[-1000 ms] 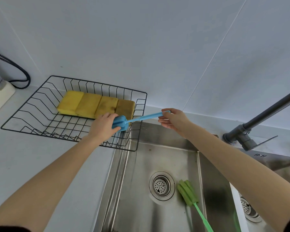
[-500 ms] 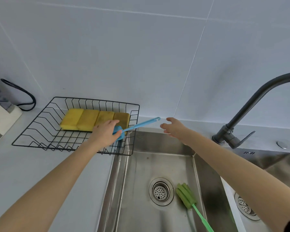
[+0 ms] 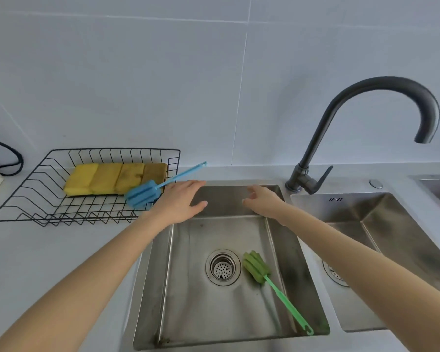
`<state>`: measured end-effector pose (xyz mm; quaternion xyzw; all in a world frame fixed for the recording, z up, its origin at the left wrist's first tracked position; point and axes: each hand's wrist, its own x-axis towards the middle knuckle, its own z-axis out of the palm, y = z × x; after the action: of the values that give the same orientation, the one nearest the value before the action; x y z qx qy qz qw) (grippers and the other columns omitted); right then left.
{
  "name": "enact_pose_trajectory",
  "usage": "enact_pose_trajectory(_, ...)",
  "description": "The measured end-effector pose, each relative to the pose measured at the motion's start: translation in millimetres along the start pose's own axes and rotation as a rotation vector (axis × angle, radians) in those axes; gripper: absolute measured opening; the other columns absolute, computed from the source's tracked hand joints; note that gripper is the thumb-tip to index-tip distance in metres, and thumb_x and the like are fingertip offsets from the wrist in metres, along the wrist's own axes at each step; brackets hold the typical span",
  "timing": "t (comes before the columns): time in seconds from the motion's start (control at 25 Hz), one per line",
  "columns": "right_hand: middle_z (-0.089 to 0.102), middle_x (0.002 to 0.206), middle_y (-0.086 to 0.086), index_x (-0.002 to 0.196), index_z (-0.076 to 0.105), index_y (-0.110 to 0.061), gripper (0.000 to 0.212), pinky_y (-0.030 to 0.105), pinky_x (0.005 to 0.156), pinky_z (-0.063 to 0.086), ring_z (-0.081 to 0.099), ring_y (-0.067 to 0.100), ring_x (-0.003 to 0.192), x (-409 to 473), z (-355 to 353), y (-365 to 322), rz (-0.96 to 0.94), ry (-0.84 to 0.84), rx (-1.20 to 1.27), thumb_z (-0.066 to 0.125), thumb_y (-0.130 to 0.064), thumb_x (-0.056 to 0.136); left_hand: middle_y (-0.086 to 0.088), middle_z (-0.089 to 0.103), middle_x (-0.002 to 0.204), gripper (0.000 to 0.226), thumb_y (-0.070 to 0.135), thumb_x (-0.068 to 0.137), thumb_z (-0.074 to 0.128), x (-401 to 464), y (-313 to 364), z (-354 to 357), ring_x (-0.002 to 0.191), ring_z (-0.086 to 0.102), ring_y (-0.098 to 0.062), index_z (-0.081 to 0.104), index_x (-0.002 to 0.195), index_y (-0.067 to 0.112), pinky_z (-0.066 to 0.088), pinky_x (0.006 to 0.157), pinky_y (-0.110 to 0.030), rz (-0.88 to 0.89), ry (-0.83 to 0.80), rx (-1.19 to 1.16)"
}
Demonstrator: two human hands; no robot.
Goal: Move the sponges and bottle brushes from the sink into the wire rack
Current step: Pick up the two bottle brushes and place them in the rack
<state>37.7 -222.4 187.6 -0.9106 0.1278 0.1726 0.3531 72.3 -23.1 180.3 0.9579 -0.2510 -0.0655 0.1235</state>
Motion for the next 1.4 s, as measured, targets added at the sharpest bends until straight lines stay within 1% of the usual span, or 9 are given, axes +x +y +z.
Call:
enact_pose_trajectory(0.32,0.042,0.148,0.012,0.143,0.035,-0.005,0.049,0.032,0.112,0.031,0.039,0.028,0.136,-21.3,22.8,102.0,0.134,-0.105,-0.106,0.038,-0.017,0.096,-0.001,0.032,0.151,0.058,0.031,0.091,0.048,2.8,64.8,93.9,0.138,0.033,-0.019,0.024,0.143,0.019,0.025,0.114,-0.038,0.146,-0.185,-0.11)
enact_pose_trajectory(0.56,0.034,0.152,0.014,0.144,0.031,-0.002,0.053,0.032,0.112,0.03,0.035,0.028,0.139,-24.4,58.8,157.6,0.264,-0.284,-0.12,0.037,-0.022,0.097,0.001,0.027,0.153,0.062,0.029,0.09,0.049,-5.9,88.4,156.2,0.138,0.03,-0.021,0.02,0.144,0.021,0.028,0.113,-0.04,0.123,-0.339,-0.126)
enact_pose_trajectory(0.72,0.039,0.147,0.016,0.143,0.028,-0.002,0.054,0.033,0.106,0.037,0.041,0.031,0.133,-23.1,77.7,168.1,0.324,-0.335,-0.06,0.039,-0.024,0.095,-0.001,0.017,0.156,0.066,0.027,0.09,0.049,-14.7,100.1,183.9,0.143,0.02,-0.023,0.015,0.146,0.018,0.021,0.117,-0.042,0.106,-0.446,-0.159)
enact_pose_trajectory(0.84,0.042,0.144,0.018,0.143,0.025,-0.001,0.055,0.035,0.104,0.039,0.044,0.031,0.13,-21.8,87.6,175.8,0.363,-0.366,-0.045,0.042,-0.023,0.095,-0.003,0.015,0.157,0.067,0.025,0.09,0.05,-15.9,102.1,202.0,0.143,0.019,-0.025,0.013,0.146,0.017,0.021,0.118,-0.041,0.068,-0.521,-0.167)
enact_pose_trajectory(1.0,0.048,0.135,0.019,0.141,0.027,-0.001,0.05,0.037,0.096,0.047,0.054,0.03,0.119,-16.7,97.6,186.5,0.402,-0.4,-0.045,0.043,-0.016,0.096,-0.004,0.017,0.156,0.067,0.021,0.089,0.05,-13.8,98.5,215.6,0.141,0.023,-0.026,0.015,0.145,0.015,0.023,0.117,-0.039,0.022,-0.55,-0.207)
enact_pose_trajectory(1.16,0.049,0.135,0.018,0.141,0.032,-0.008,0.049,0.036,0.093,0.049,0.056,0.029,0.113,-13.2,100.8,188.0,0.404,-0.387,0.02,0.043,-0.005,0.093,-0.004,0.016,0.157,0.068,0.019,0.088,0.051,-13.0,96.0,223.3,0.141,0.024,-0.026,0.014,0.146,0.016,0.026,0.115,-0.04,0.017,-0.569,-0.211)
enact_pose_trajectory(1.28,0.057,0.122,0.018,0.137,0.039,-0.009,0.046,0.038,0.09,0.051,0.055,0.023,0.094,-11.2,101.8,186.2,0.395,-0.38,0.061,0.043,-0.005,0.092,-0.003,0.011,0.158,0.069,0.017,0.088,0.051,-13.3,91.7,222.5,0.143,0.018,-0.027,0.013,0.146,0.017,0.022,0.118,-0.04,0.01,-0.546,-0.217)
enact_pose_trajectory(1.36,0.061,0.119,0.019,0.135,0.044,-0.009,0.044,0.034,0.076,0.054,0.054,0.021,0.087,-12.9,99.3,180.1,0.402,-0.367,0.129,0.039,-0.004,0.091,-0.002,0.01,0.158,0.069,0.017,0.088,0.051,-13.2,88.0,220.6,0.144,0.013,-0.028,0.014,0.146,0.019,0.02,0.118,-0.043,0.007,-0.514,-0.201)
enact_pose_trajectory(1.4,0.062,0.119,0.02,0.134,0.046,-0.008,0.044,0.028,0.066,0.052,0.055,0.02,0.082,-14.2,96.4,174.7,0.406,-0.363,0.169,0.037,-0.002,0.091,-0.001,0.01,0.158,0.068,0.018,0.088,0.051,-12.8,85.7,218.7,0.144,0.011,-0.028,0.014,0.145,0.021,0.019,0.118,-0.044,0.007,-0.492,-0.193)
